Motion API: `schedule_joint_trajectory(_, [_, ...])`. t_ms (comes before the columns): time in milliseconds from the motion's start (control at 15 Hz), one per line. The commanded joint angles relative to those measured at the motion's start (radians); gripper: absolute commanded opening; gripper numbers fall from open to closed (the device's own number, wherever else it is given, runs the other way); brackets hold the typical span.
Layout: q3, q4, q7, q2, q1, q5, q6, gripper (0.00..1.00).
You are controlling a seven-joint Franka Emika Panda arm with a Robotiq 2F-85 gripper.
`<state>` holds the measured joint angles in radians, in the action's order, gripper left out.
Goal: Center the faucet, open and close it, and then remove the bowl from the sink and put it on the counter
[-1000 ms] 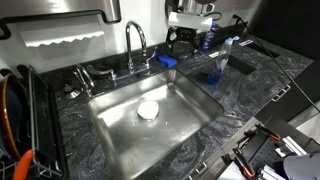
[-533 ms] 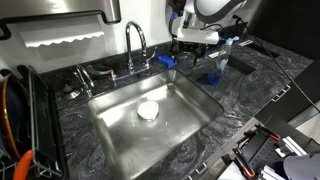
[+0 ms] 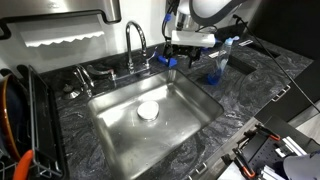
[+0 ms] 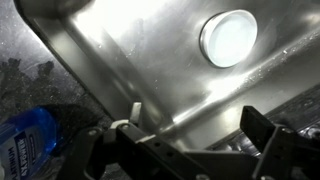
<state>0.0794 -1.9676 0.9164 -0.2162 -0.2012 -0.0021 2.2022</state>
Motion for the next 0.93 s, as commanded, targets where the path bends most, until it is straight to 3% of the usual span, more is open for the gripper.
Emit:
schedule_joint_trajectory(0, [0.041, 0.011, 0.027, -0.011, -0.039, 0.01, 0.03, 1.0])
schedule_joint_trajectory(333, [0.074, 0.02, 0.1, -0.037, -0.097, -0.03, 0.085, 1.0])
schedule_joint_trajectory(867, [0.066, 0.053, 0.153, -0.146, -0.149, -0.098, 0.112, 1.0])
